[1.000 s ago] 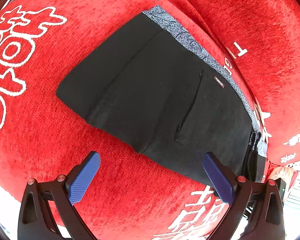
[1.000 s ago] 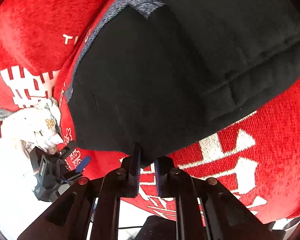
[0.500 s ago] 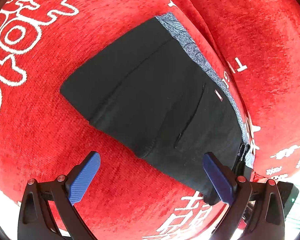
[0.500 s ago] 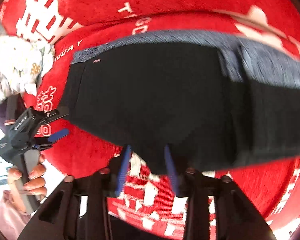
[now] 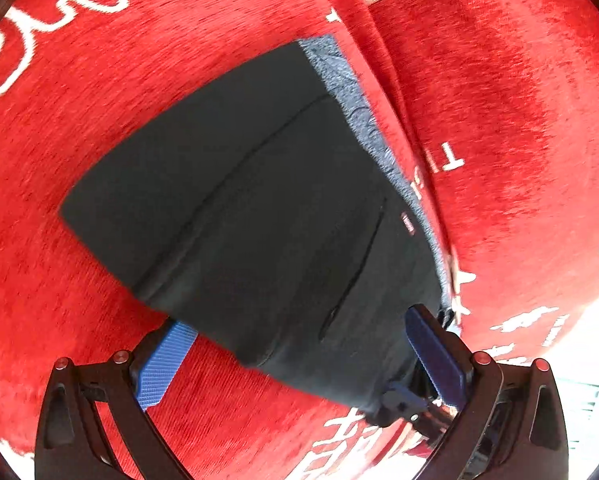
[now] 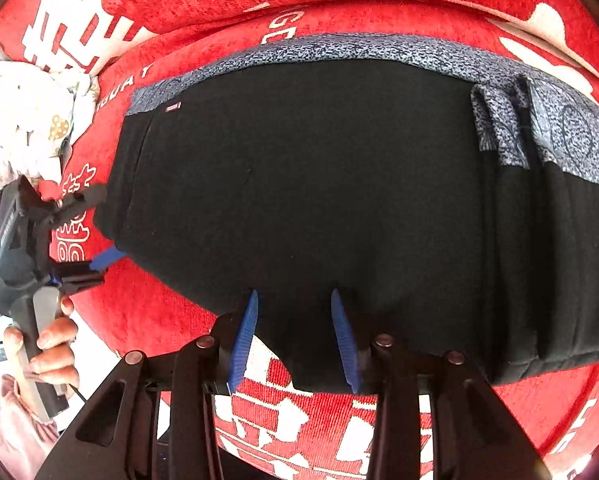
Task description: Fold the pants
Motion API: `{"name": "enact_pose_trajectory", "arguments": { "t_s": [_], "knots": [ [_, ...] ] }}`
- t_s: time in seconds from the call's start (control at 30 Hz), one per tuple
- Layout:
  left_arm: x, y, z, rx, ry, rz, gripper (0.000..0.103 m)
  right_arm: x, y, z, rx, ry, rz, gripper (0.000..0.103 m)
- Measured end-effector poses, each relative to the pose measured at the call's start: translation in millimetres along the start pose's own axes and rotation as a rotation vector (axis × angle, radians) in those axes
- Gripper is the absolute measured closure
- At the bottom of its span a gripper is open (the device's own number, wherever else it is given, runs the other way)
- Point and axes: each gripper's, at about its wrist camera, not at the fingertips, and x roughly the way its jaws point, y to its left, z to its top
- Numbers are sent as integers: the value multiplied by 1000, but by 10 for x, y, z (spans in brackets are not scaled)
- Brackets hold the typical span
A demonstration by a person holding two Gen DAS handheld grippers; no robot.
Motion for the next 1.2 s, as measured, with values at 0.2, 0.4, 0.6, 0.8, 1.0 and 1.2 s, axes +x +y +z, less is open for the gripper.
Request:
{"name": "enact_pose_trajectory", "arguments": {
  "t_s": [0.2, 0.4, 0.6, 0.8, 1.0, 1.2],
  "knots": [
    [26, -132, -3, 8, -42, 44, 0, -28, -32, -56, -3, -14, 1, 60],
    [-116, -500, -48, 170, -110, 54, 0, -11, -9, -29, -13, -14, -4, 58],
    [171, -362, 65, 125, -60, 238, 36, -55, 36, 45, -3, -6, 28, 54],
    [101, -625, -54, 309, -135, 403, 64, -425, 202, 298, -60, -75, 44, 54],
    [414, -1184, -624, 866, -272, 794, 64, -735, 536, 814, -154, -94, 96, 43],
    [540, -1220, -849, 1052, -321, 930, 65, -546, 1186, 1381, -255, 88, 255, 39]
  ]
}}
